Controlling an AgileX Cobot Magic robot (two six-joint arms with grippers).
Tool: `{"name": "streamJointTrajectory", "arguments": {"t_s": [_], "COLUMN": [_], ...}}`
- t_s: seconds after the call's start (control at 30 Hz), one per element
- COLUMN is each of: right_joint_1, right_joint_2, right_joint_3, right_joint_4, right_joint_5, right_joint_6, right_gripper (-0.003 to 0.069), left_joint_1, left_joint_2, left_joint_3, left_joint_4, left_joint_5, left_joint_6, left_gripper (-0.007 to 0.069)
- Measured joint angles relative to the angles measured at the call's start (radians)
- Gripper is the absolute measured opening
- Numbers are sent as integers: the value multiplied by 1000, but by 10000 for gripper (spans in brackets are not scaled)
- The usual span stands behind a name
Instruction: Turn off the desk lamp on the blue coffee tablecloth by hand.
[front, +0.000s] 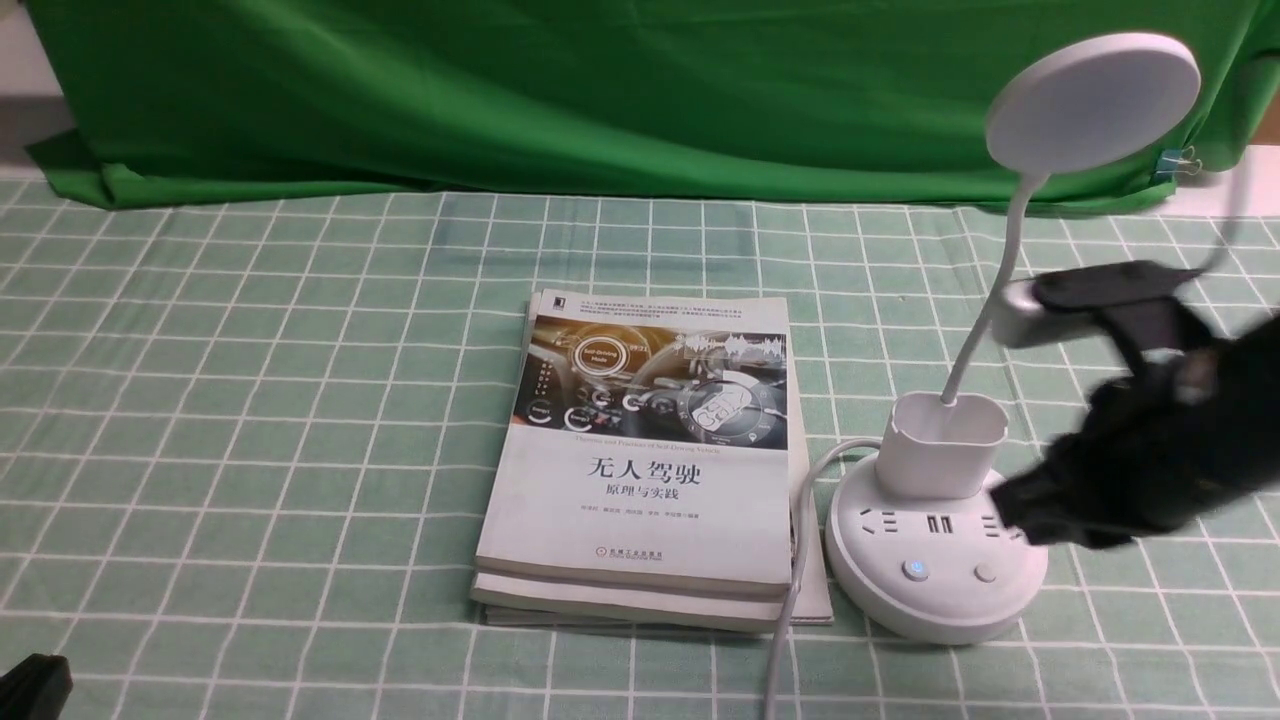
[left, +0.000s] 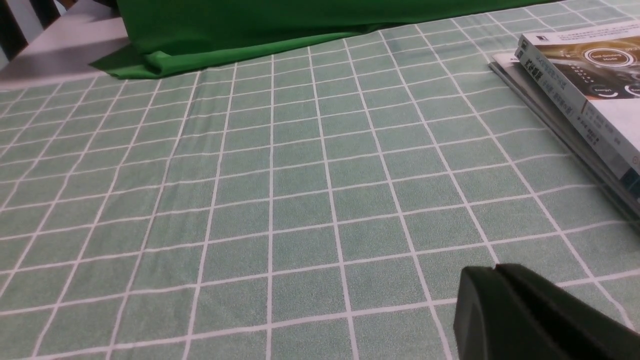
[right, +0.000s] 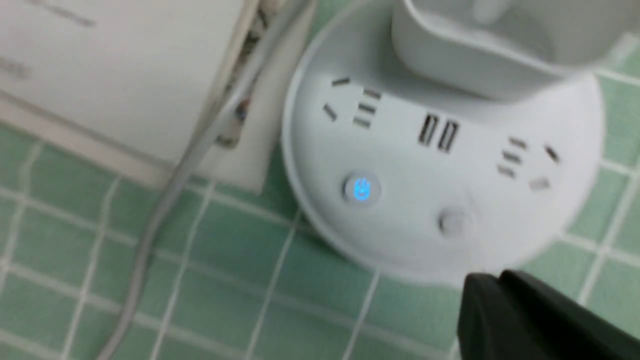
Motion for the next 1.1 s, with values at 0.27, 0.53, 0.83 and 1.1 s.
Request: {"name": "streamJointTrajectory", "arguments": {"t_s": [0.27, 0.53, 0.83, 1.1], "right_joint_1": [0, 0, -118, -261], "right_joint_2": [-372, -618, -892, -1235], "right_joint_3": [251, 280, 517, 878], "right_joint_4": [1, -35, -62, -95], "right_joint_5": [-49, -58, -425, -585], "right_joint_6": [120, 102, 24, 17], "right_gripper": [41, 52, 30, 31], "left_joint_1": [0, 0, 0, 0], "left_joint_2": [0, 0, 0, 0], "left_joint_3": [0, 0, 0, 0], "left_joint_4": [0, 0, 0, 0], "left_joint_5": [0, 0, 0, 0], "left_joint_6": [0, 0, 0, 0], "left_gripper": [0, 0, 0, 0]}}
